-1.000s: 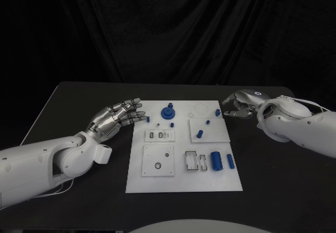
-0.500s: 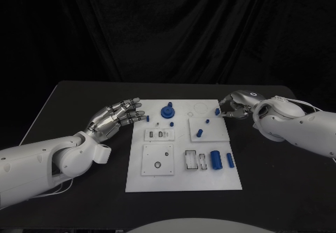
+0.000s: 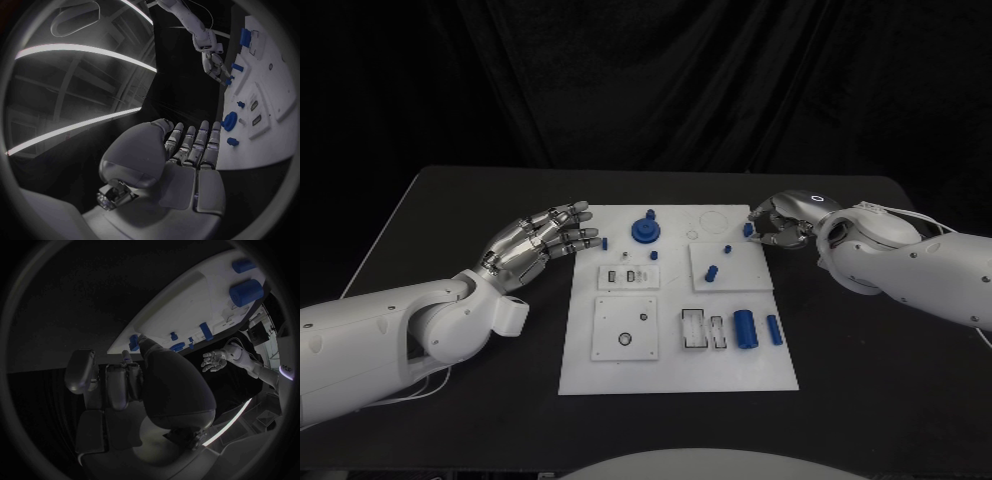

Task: Assemble the parts on the task board

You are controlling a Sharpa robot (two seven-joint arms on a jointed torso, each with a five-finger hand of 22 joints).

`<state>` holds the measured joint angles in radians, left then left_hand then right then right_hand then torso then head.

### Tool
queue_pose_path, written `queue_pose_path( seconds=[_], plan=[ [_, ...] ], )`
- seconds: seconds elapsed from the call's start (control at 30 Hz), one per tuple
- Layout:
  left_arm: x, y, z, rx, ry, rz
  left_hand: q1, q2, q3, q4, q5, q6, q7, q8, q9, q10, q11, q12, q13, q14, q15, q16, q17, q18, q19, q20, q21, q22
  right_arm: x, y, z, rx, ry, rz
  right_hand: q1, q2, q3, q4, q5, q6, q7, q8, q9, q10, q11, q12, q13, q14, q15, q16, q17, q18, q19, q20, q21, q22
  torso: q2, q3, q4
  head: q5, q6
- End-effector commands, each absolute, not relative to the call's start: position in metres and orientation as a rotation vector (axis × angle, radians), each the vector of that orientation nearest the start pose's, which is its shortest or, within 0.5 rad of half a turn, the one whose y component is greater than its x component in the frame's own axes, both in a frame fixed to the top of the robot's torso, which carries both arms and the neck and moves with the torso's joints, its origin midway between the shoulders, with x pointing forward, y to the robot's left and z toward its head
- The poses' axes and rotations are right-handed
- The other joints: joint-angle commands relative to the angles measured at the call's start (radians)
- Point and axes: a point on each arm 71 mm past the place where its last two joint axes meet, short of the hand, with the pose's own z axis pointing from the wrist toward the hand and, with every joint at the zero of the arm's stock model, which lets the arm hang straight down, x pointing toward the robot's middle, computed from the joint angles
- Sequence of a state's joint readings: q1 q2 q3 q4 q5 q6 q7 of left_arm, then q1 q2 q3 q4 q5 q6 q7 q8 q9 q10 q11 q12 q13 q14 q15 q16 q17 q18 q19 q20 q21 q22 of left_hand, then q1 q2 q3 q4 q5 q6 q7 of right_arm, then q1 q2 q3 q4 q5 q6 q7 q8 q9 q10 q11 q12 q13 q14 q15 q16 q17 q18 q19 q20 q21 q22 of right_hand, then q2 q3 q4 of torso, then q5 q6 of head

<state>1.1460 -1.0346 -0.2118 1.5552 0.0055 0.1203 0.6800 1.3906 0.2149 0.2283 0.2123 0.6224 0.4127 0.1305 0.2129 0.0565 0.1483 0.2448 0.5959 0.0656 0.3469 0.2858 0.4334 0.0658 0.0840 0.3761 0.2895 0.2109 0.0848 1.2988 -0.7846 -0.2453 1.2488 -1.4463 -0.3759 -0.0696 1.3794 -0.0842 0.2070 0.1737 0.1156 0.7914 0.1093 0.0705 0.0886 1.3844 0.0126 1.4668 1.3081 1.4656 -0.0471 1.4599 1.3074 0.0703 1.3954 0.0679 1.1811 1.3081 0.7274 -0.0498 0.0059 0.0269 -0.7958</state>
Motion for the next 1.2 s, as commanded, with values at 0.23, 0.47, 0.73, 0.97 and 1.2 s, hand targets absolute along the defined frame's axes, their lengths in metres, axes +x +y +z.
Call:
queue_pose_path(
  seconds=[0.23,0.47,0.73,0.97,1.2],
  plan=[
    [0.4287,0.2803,-0.2299,-1.038,1.332,-1.934,-0.011,0.002,0.004,-0.001,0.006,0.005,0.002,0.001,0.002,0.002,0.003,0.004,0.001,-0.005,0.003,0.004,0.001,-0.013,0.007,0.001,0.006,-0.001,0.5261,-0.2576,-0.2178,-0.2,1.693,0.404,0.023,-0.001,-0.005,-0.005,0.024,0.004,0.002,0.002,0.002,-0.003,0.008,-0.007,0.058,0.049,0.008,-0.008,0.162,0.014,-0.006,0.004,-0.009,0.148,0.0,0.0,0.0007,-0.001,-0.003],
    [0.4286,0.2801,-0.2308,-1.041,1.336,-1.934,-0.012,0.002,0.005,-0.001,0.006,0.004,0.002,0.0,0.001,0.001,0.003,0.003,0.001,-0.006,0.003,0.003,0.001,-0.013,0.007,0.001,0.006,-0.001,0.5269,-0.2549,-0.2181,-0.204,1.691,0.408,0.042,0.003,-0.001,-0.012,0.053,0.024,0.001,0.011,0.009,-0.004,0.007,-0.007,0.058,0.048,0.007,-0.013,0.159,0.015,-0.006,0.003,-0.014,0.148,0.001,0.0004,0.0011,-0.001,-0.003],
    [0.4282,0.2802,-0.232,-1.044,1.339,-1.933,-0.012,0.001,0.006,-0.001,0.006,0.003,0.002,0.0,0.001,0.001,0.003,0.002,0.001,-0.006,0.003,0.003,0.001,-0.013,0.007,0.001,0.006,-0.002,0.528,-0.2531,-0.2186,-0.205,1.691,0.407,0.049,0.004,-0.001,-0.013,0.054,0.045,0.002,0.021,0.018,-0.003,0.007,-0.007,0.058,0.047,0.007,-0.015,0.157,0.015,-0.006,0.003,-0.017,0.148,0.0,0.0006,0.0007,-0.001,-0.005],
    [0.428,0.2805,-0.233,-1.047,1.342,-1.931,-0.013,0.001,0.008,-0.002,0.006,0.0,0.002,-0.002,0.001,0.0,0.003,0.0,0.001,-0.007,0.003,0.002,0.0,-0.013,0.006,0.001,0.006,-0.002,0.5287,-0.2534,-0.2188,-0.201,1.693,0.402,0.059,0.008,0.001,-0.016,0.057,0.074,0.001,0.034,0.033,-0.005,0.006,-0.008,0.056,0.045,0.006,-0.018,0.154,0.015,-0.006,0.003,-0.02,0.148,0.0,0.0001,0.0001,0.001,-0.008],
    [0.4274,0.2803,-0.2346,-1.052,1.35,-1.933,-0.014,0.001,0.01,-0.002,0.005,-0.002,0.002,-0.003,0.0,-0.001,0.003,0.0,0.001,-0.009,0.003,0.002,0.0,-0.013,0.005,0.001,0.005,-0.002,0.5293,-0.2533,-0.2192,-0.195,1.696,0.394,0.072,0.017,0.007,-0.02,0.054,0.093,0.002,0.043,0.046,-0.008,0.006,-0.01,0.053,0.043,0.006,-0.023,0.15,0.016,-0.008,0.002,-0.027,0.147,0.0,0.0003,0.0014,0.001,-0.013]
  ],
)
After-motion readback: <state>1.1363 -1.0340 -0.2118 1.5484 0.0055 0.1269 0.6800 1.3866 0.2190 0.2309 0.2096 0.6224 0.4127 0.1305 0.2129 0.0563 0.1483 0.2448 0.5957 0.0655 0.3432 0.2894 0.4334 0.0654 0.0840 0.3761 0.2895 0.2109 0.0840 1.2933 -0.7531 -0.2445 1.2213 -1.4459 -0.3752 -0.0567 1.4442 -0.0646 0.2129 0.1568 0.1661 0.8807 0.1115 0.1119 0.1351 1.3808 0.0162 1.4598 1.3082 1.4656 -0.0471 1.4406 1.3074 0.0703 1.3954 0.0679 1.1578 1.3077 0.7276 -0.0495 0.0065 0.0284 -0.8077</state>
